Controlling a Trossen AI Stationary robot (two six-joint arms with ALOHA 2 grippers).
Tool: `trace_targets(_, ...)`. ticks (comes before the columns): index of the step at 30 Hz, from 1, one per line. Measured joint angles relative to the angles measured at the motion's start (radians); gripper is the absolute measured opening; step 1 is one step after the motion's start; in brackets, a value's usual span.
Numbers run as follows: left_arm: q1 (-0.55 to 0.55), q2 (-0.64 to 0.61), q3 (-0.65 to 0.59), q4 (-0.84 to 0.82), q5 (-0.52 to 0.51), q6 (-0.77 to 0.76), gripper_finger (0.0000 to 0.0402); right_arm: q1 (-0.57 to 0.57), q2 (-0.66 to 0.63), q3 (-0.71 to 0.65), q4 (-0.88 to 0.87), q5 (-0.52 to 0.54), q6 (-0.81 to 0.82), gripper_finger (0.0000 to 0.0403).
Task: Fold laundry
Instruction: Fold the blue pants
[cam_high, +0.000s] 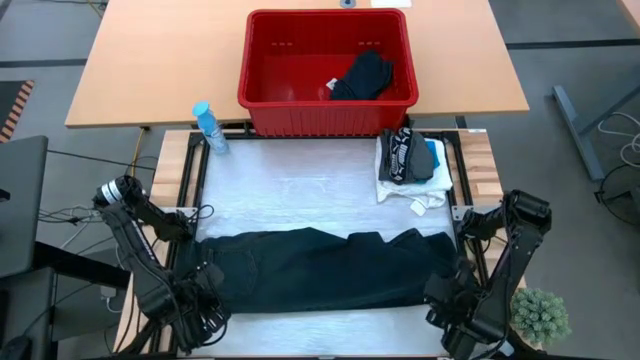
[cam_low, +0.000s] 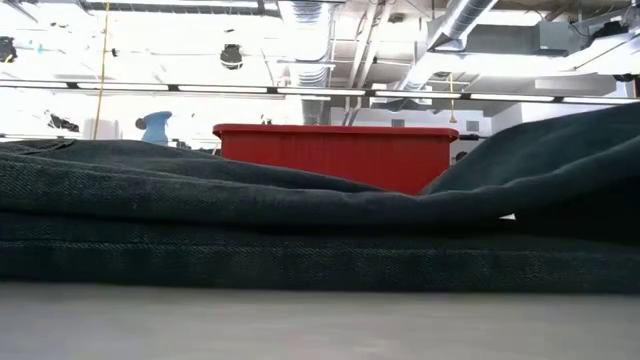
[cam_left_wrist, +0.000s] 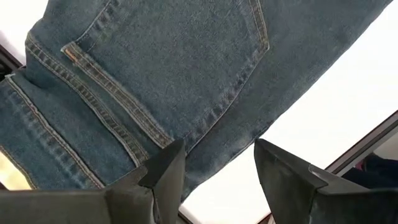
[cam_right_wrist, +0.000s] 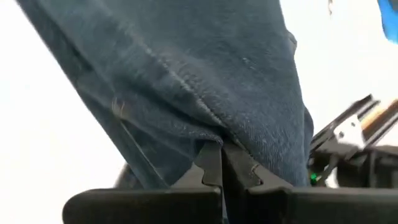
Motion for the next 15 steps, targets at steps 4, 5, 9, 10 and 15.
trace_targets(4, 0.001, 0.0, 0.0, 0.0, -0.002, -0.006, 0.0183, -0.011, 0.0, 0.0, -0.001, 0.047, 0.224, 0.0018)
trace_targets(5, 0.001, 0.0, 0.0, 0.0, -0.002, -0.009, 0.0183, -0.017, 0.0, 0.0, -0.001, 0.051, 0.279, 0.0018)
trace_targets(9, 0.001, 0.0, 0.0, 0.007, -0.001, -0.027, 0.0183, -0.03, 0.004, -0.008, 0.001, 0.051, 0.483, 0.0018)
trace_targets(10, 0.001, 0.0, 0.0, 0.011, -0.002, -0.045, 0.0183, -0.03, 0.004, -0.015, -0.001, 0.051, 0.522, 0.0018)
trace_targets(15, -0.014, 0.0, 0.0, 0.0, 0.073, -0.17, 0.0183, -0.031, 0.005, -0.053, 0.001, 0.004, 0.589, 0.0018)
